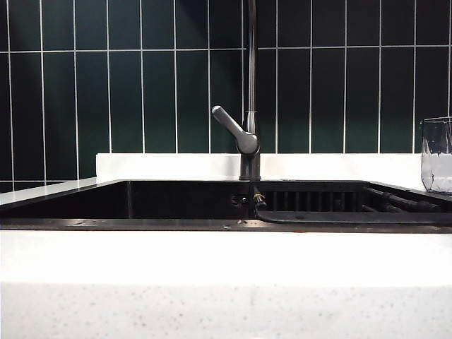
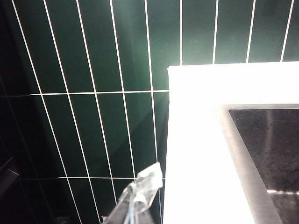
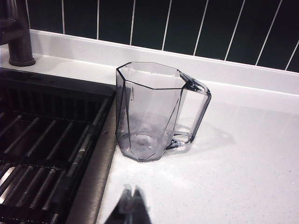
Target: Pick up the mug next to the sink, go to the faucet to get some water, pour the water into the sink, and finally put the mug back to its place.
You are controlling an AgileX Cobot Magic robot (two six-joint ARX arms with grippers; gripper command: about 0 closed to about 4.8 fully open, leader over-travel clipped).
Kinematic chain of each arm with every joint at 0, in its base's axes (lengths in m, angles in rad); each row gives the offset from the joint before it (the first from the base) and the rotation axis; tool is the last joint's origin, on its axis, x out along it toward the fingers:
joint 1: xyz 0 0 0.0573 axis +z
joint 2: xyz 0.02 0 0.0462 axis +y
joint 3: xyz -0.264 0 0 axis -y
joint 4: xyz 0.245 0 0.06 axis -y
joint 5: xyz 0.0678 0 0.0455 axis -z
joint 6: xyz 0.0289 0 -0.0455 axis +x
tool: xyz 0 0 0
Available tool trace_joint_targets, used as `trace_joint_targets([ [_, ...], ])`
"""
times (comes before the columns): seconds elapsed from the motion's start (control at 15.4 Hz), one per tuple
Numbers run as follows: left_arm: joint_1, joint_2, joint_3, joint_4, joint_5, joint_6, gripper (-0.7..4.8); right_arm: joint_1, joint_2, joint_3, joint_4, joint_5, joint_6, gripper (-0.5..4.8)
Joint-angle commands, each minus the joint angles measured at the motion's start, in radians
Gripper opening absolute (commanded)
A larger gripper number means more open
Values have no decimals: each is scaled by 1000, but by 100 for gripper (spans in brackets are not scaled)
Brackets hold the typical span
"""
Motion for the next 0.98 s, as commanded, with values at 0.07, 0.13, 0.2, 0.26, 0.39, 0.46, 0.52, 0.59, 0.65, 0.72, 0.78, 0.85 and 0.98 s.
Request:
trace_joint_targets([
  [0.07, 0, 0, 3, 9, -2, 1, -6, 1, 0, -4, 13, 0, 2, -5],
  [0.13, 0, 0, 3, 9, -2, 1, -6, 1, 0, -4, 13, 0, 2, -5],
  [0.2, 0, 0, 3, 9, -2, 1, -6, 1, 0, -4, 13, 0, 5, -5],
  [0.26, 0, 0, 3, 9, -2, 0, -6, 1, 0, -4, 13, 0, 10, -5],
  [0.39, 0, 0, 3, 10, -2, 1, -6, 1, 0, -4, 13, 0, 10, -5],
  [0.46, 0, 0, 3, 10, -2, 0, -6, 1, 0, -4, 13, 0, 10, -5],
  [0.52, 0, 0, 3, 10, -2, 0, -6, 1, 0, -4, 13, 0, 10, -5],
  [0.59, 0, 0, 3, 10, -2, 0, -6, 1, 0, -4, 13, 0, 10, -5],
  [0.65, 0, 0, 3, 11, -2, 0, -6, 1, 0, -4, 14, 0, 10, -5],
  [0.72, 0, 0, 3, 24, 16, -22, -4, 1, 0, -4, 22, 0, 10, -5],
  [0.78, 0, 0, 3, 68, 88, -128, -2, 1, 0, -4, 37, -11, 10, -5],
  [0.85, 0, 0, 3, 122, 164, -223, -2, 1, 0, -4, 53, -46, 10, -5],
  [0.98, 0, 0, 3, 259, 314, -279, -1, 1, 0, -4, 111, -130, 10, -5],
])
